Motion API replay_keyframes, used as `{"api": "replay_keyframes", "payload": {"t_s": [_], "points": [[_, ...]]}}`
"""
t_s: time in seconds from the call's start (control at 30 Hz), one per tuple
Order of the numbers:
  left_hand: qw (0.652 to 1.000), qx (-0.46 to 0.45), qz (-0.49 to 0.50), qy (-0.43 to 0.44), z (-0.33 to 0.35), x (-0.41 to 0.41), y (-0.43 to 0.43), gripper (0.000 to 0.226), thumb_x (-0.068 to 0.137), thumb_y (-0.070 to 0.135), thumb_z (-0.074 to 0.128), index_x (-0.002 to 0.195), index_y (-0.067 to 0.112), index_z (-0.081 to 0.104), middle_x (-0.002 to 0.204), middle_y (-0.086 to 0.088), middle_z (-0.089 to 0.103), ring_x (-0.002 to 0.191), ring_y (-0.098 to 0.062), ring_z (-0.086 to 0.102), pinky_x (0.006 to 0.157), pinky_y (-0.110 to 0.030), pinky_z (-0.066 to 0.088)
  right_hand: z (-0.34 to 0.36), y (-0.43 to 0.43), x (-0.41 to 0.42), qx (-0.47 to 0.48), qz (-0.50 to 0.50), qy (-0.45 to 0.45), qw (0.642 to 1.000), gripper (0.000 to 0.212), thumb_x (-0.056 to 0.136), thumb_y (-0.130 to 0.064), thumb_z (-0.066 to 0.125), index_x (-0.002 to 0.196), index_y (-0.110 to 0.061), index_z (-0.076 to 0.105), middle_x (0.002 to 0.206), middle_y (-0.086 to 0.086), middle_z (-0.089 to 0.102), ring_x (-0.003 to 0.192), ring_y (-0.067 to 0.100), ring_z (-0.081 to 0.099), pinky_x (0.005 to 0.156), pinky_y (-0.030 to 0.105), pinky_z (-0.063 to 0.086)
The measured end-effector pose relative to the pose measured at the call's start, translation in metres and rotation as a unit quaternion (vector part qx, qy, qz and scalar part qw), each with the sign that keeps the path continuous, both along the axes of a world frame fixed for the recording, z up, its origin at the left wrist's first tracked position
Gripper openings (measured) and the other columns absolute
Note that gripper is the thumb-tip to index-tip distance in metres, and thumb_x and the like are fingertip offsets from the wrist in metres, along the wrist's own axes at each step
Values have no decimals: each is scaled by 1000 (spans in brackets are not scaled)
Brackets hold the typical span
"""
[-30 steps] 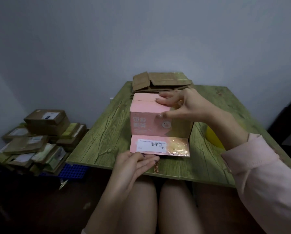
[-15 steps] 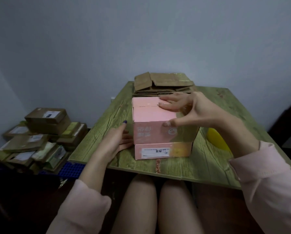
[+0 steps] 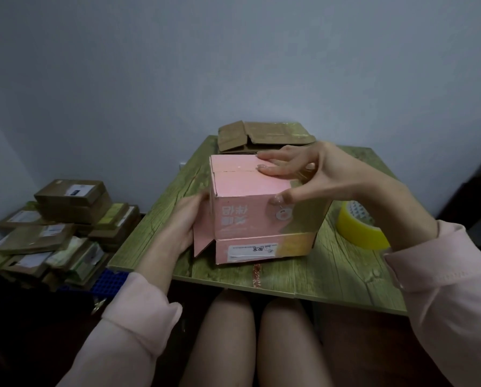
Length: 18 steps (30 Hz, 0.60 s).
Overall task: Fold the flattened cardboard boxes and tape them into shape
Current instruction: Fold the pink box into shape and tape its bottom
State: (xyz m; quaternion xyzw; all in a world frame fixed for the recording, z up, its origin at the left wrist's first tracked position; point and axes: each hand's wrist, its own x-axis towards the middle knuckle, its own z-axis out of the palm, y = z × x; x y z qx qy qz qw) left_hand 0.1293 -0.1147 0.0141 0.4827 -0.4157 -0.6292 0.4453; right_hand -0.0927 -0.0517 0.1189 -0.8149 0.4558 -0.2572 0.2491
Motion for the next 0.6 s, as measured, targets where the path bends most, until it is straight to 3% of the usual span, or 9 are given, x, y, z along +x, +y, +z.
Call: {"api": "replay_keyframes", "payload": {"t_s": [0.17, 0.27, 0.37, 0.47, 0.6], "points": [[986, -88, -17, -142, -9, 7, -3, 20, 92, 12, 54, 89, 19, 72, 99, -11, 71, 99, -33, 65, 93, -52, 49, -7, -10, -1, 7, -2, 69, 998, 44, 66, -32, 81, 108, -32, 68, 139, -13, 50, 121, -10, 42, 88, 0, 35], [970, -128, -37, -202, -11, 12, -8, 22, 92, 12, 54, 88, 26, 71, 98, -5, 71, 97, -26, 66, 93, -48, 49, -15, -12, -1, 17, -4, 43, 999, 41, 68, -27, 82, 106, -30, 68, 139, -8, 51, 121, -8, 43, 90, 1, 36], [960, -154, -37, -230, -7, 14, -14, 19, 92, 14, 54, 95, 23, 70, 99, 0, 70, 93, -19, 65, 87, -35, 51, -18, -17, 1, 7, -13, 26, 1000, 41, 69, -26, 82, 107, -27, 69, 139, -5, 52, 121, -7, 44, 93, 4, 36], [946, -175, -29, -270, -8, 16, -20, 22, 93, 6, 51, 106, 11, 68, 97, -3, 66, 76, -7, 60, 65, -13, 47, -29, -27, 8, -6, -10, 50, 999, 45, 70, -24, 82, 112, -19, 68, 140, -1, 50, 123, -4, 43, 96, 3, 34], [921, -189, -42, -337, -16, 26, -30, 21, 90, 6, 57, 106, 7, 70, 101, -11, 70, 88, -18, 61, 79, -29, 47, -49, -34, 14, 21, -3, 32, 999, 45, 72, -19, 81, 115, -17, 67, 143, 1, 47, 128, -2, 38, 104, 12, 32]]}}
